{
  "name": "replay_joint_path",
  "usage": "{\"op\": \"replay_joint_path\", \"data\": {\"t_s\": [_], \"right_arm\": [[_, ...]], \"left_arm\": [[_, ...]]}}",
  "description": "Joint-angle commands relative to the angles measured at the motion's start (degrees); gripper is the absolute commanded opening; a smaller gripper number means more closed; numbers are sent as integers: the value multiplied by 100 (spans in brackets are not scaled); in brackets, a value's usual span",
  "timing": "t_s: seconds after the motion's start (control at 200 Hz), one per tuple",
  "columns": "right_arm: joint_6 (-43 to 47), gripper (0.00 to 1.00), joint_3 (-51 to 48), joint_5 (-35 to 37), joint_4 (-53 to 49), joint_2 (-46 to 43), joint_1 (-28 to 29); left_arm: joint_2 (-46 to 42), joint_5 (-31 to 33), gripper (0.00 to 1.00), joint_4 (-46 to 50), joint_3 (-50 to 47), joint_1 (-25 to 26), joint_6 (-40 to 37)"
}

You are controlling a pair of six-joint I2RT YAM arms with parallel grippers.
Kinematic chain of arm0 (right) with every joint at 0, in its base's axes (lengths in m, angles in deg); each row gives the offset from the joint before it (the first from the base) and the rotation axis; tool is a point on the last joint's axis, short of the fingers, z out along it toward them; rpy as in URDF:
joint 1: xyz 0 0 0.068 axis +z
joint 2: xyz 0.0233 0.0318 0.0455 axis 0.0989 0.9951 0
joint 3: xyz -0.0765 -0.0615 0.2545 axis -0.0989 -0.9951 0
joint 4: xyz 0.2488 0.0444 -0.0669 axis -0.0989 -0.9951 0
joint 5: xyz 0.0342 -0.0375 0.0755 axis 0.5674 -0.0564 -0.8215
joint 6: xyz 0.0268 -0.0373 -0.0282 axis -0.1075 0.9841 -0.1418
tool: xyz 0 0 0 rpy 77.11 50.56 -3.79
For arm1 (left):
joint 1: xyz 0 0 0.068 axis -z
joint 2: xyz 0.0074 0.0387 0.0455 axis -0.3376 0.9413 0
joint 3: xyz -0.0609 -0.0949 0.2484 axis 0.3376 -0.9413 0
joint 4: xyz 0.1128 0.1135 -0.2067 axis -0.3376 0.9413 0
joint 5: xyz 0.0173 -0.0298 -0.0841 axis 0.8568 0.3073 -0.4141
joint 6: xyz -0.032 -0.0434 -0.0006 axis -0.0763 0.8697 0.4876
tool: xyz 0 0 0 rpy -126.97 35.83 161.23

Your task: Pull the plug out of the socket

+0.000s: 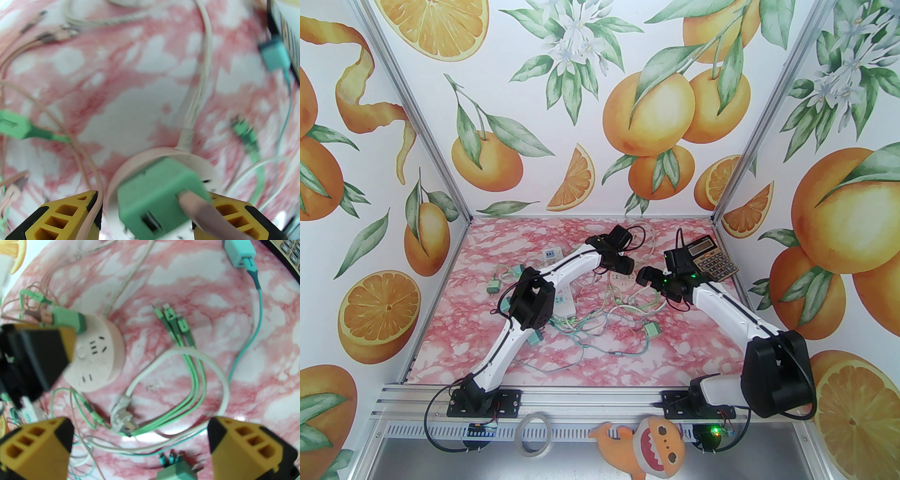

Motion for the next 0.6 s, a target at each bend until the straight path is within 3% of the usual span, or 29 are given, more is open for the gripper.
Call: {"op": "replay_joint_path", "data": {"t_s": [0.0, 0.596], "right_arm": [[-115, 100, -106, 91, 171, -22, 16], [-123, 100, -217, 61, 87, -189, 16]], "left_arm": [[214, 141, 66, 375, 241, 40, 698], [550, 901, 62, 382, 533, 112, 795]]}}
